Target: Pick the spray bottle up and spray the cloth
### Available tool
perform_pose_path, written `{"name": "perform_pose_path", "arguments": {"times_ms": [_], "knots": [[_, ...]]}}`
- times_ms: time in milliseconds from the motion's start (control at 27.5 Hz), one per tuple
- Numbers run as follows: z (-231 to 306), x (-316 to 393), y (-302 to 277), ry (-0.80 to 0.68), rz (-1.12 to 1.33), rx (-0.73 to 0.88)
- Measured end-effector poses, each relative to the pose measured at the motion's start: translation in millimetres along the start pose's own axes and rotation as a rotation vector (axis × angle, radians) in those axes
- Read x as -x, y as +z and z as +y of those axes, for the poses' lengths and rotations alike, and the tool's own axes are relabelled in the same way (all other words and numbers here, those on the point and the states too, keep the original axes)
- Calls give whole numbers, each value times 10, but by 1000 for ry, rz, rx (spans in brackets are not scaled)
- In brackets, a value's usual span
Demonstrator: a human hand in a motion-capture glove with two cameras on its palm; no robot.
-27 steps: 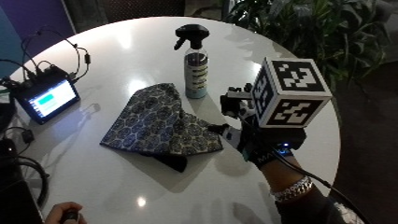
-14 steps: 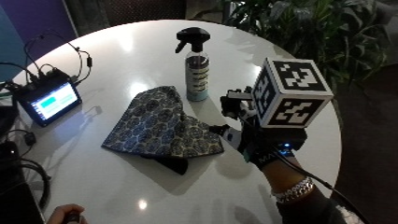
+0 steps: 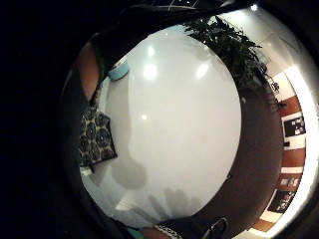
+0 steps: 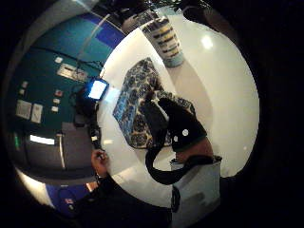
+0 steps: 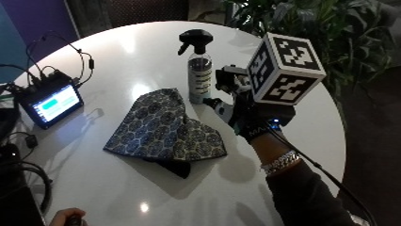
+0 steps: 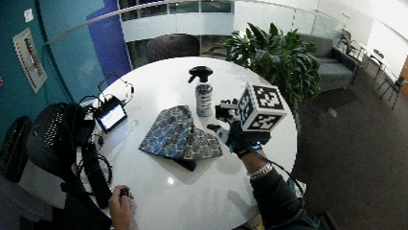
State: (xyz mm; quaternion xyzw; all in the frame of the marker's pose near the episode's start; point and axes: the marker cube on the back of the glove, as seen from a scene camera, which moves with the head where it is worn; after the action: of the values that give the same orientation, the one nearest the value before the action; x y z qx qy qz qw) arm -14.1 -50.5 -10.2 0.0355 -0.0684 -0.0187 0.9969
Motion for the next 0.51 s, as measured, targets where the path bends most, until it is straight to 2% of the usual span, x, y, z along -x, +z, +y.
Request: {"name": "perform_pose_path", "arguments": {"times_ms": [291, 509], "knots": [[-404, -30, 203, 81, -192, -103], [-593, -204, 409, 203, -354, -102]]}}
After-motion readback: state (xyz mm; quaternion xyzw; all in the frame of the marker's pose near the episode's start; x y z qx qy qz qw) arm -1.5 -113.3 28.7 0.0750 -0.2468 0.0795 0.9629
